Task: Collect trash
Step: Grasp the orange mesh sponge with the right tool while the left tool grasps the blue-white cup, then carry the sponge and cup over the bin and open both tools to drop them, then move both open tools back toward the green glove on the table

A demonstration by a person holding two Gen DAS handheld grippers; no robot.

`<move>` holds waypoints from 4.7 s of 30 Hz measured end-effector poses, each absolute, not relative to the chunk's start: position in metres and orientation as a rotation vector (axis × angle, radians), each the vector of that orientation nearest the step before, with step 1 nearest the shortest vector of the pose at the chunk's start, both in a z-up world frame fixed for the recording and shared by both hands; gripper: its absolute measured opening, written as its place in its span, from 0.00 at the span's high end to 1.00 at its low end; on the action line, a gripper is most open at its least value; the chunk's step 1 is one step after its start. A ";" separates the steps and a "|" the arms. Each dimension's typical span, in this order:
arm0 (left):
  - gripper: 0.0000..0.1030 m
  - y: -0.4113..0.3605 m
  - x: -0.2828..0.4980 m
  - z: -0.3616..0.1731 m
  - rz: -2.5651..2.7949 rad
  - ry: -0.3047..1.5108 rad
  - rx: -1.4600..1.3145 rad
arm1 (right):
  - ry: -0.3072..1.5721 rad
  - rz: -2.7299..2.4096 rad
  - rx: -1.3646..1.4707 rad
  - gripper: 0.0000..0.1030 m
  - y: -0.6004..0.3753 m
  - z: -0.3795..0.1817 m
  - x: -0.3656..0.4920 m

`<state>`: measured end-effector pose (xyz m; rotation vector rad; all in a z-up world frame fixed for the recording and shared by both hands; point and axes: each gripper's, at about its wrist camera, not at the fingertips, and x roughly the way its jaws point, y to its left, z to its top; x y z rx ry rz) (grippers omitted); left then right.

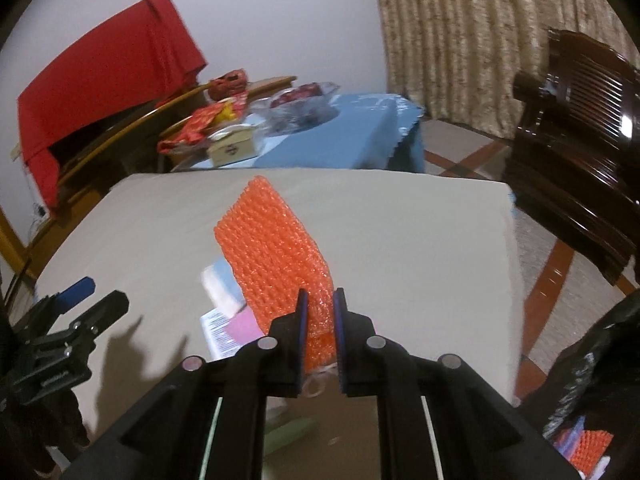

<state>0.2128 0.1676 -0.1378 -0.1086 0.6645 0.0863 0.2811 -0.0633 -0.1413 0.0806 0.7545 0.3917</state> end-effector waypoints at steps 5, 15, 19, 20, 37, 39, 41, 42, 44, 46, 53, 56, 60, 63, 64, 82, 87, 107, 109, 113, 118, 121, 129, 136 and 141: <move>0.17 0.153 0.234 -0.150 0.058 0.685 -0.098 | 0.764 0.351 0.103 0.88 -0.079 -0.149 0.298; 0.17 0.152 0.289 -0.180 0.037 0.748 -0.080 | 0.788 0.333 0.118 0.88 -0.085 -0.165 0.316; 0.17 0.149 0.305 -0.189 0.023 0.772 -0.066 | 0.798 0.327 0.127 0.88 -0.086 -0.171 0.322; 0.17 0.150 0.308 -0.191 0.023 0.777 -0.066 | 0.802 0.326 0.128 0.88 -0.085 -0.173 0.324; 0.69 0.148 0.333 -0.208 -0.114 0.846 -0.182 | 0.828 0.323 0.135 0.88 -0.082 -0.183 0.332; 0.71 0.149 0.327 -0.200 -0.106 0.821 -0.184 | 0.822 0.324 0.137 0.88 -0.083 -0.180 0.330; 0.73 0.150 0.322 -0.190 -0.100 0.796 -0.187 | 0.813 0.326 0.140 0.88 -0.083 -0.176 0.329; 0.74 0.151 0.318 -0.183 -0.095 0.782 -0.186 | 0.805 0.327 0.142 0.88 -0.083 -0.172 0.327; 0.74 0.151 0.312 -0.173 -0.085 0.764 -0.179 | 0.795 0.330 0.144 0.88 -0.084 -0.167 0.325; 0.74 0.148 0.304 -0.160 -0.080 0.743 -0.165 | 0.781 0.335 0.145 0.88 -0.084 -0.158 0.321; 0.76 0.134 0.271 -0.126 -0.083 0.688 -0.141 | 0.733 0.342 0.154 0.88 -0.090 -0.129 0.299; 0.76 0.126 0.257 -0.113 -0.091 0.664 -0.133 | 0.709 0.339 0.153 0.88 -0.096 -0.115 0.283; 0.76 0.109 0.239 -0.097 -0.107 0.639 -0.115 | 0.685 0.327 0.156 0.88 -0.108 -0.099 0.264; 0.76 0.097 0.226 -0.089 -0.118 0.626 -0.110 | 0.668 0.313 0.152 0.88 -0.119 -0.087 0.247; 0.76 0.092 0.221 -0.086 -0.124 0.621 -0.109 | 0.664 0.306 0.151 0.88 -0.123 -0.084 0.241; 0.76 -0.028 0.158 -0.072 -0.351 0.593 -0.061 | 0.599 0.071 0.193 0.88 -0.255 -0.063 0.134; 0.76 -0.068 0.152 -0.076 -0.424 0.598 -0.025 | 0.601 -0.009 0.215 0.88 -0.294 -0.070 0.112; 0.75 -0.194 0.170 -0.116 -0.607 0.671 0.048 | 0.677 -0.216 0.275 0.88 -0.389 -0.116 0.092; 0.72 -0.203 0.175 -0.122 -0.620 0.684 0.056 | 0.688 -0.225 0.279 0.88 -0.394 -0.121 0.096; 0.45 -0.210 0.180 -0.129 -0.642 0.706 0.054 | 0.701 -0.249 0.281 0.74 -0.407 -0.129 0.098; 0.30 -0.204 0.177 -0.127 -0.645 0.693 0.042 | 0.688 -0.282 0.259 0.34 -0.410 -0.128 0.093; 0.23 -0.195 0.175 -0.121 -0.632 0.685 0.035 | 0.652 -0.284 0.252 0.13 -0.408 -0.124 0.086; 0.10 -0.135 0.160 -0.092 -0.496 0.624 -0.001 | 0.585 -0.213 0.234 0.06 -0.378 -0.100 0.080; 0.10 -0.066 0.144 -0.080 -0.362 0.599 -0.024 | 0.552 -0.096 0.211 0.06 -0.326 -0.081 0.089; 0.10 -0.020 0.130 -0.077 -0.266 0.588 -0.021 | 0.558 -0.007 0.185 0.06 -0.282 -0.081 0.097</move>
